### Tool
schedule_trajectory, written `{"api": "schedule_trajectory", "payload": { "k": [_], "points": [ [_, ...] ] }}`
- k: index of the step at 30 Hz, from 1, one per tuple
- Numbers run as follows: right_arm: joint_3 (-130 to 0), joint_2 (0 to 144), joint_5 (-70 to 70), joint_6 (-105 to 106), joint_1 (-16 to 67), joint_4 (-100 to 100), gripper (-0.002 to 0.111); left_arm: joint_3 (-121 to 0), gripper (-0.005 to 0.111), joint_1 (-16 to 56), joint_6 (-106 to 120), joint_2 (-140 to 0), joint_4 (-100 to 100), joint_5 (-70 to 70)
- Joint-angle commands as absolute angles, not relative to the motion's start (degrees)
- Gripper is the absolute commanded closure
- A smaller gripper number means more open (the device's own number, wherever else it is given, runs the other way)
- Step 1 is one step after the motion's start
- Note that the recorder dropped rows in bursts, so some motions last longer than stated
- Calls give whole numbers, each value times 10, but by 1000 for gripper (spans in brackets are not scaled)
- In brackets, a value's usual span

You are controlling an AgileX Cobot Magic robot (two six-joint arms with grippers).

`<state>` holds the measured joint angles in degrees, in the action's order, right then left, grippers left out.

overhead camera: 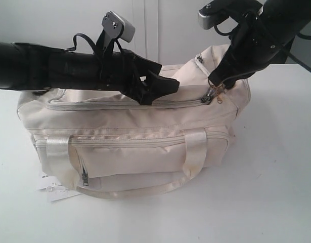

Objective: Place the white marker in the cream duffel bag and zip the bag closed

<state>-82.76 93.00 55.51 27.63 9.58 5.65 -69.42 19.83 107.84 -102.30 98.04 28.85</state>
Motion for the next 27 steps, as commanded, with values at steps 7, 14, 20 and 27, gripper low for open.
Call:
{"api": "schedule_trajectory", "payload": {
  "k": [7, 14, 20, 27],
  "points": [
    [-826, 929, 547, 283, 90, 58, 108, -746, 32, 205, 1060, -1075, 963, 318],
    [-826, 929, 550, 283, 90, 58, 108, -756, 34, 220, 1065, -1088, 954, 323],
    [-826, 929, 550, 283, 90, 58, 108, -756, 38, 221, 1058, -1088, 922, 318],
    [-826, 929, 551, 283, 90, 58, 108, -756, 73, 221, 1036, -1088, 893, 318]
  ]
}}
